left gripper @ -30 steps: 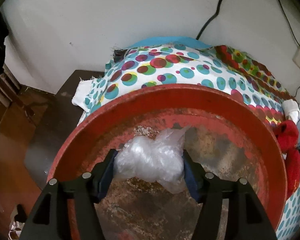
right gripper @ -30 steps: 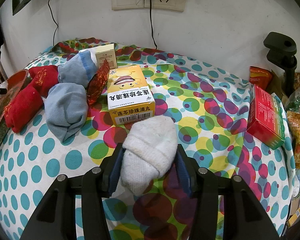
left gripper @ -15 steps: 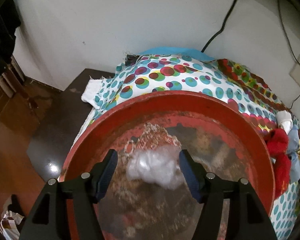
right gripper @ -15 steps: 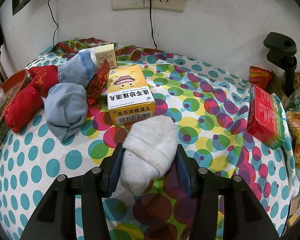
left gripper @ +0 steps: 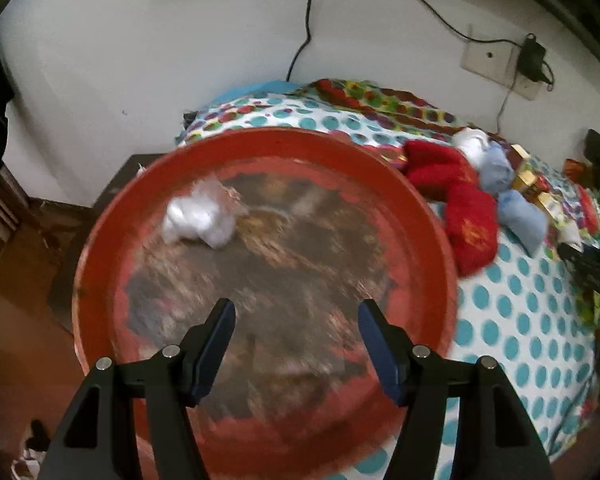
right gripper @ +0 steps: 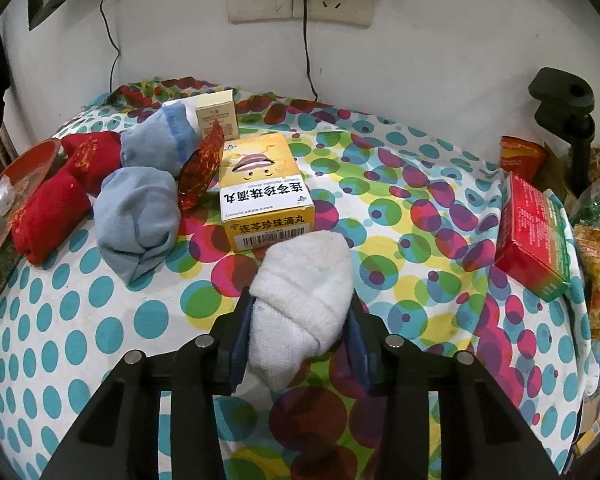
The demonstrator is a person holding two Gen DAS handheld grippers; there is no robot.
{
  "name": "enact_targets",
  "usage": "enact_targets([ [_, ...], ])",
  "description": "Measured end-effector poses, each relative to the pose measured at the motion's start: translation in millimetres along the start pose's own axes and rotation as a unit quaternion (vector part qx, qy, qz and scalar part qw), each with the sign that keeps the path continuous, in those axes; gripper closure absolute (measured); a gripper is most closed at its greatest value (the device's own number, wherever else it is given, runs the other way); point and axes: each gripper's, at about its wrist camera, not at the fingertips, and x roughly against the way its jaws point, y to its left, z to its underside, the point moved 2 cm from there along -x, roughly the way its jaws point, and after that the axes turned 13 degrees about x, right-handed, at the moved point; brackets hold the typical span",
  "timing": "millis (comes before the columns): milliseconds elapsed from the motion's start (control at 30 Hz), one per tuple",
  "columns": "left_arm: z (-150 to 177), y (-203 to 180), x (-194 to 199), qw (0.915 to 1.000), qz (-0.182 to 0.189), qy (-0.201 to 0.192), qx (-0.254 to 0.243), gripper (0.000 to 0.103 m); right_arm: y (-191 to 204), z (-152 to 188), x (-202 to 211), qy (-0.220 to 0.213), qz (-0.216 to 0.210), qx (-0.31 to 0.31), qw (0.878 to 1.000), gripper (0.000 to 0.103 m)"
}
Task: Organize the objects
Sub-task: 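Carry the white sock onto the red tray and release it with the right gripper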
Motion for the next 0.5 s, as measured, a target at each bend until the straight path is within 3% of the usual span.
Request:
enact_targets([
  [300,26.1,11.2,13.1,0.9998,0.0,0.002,0.018,0.037,7.8,-4.6,25.2,-0.013,0.002,-0.027,1.0,0.065],
  [500,33.6,33.1,18.5,0.9979,0.019,0.008,0.061,0.037,47.4,-41.1,70.1,-0.052,-0.019,0.011,0.998,0.065],
])
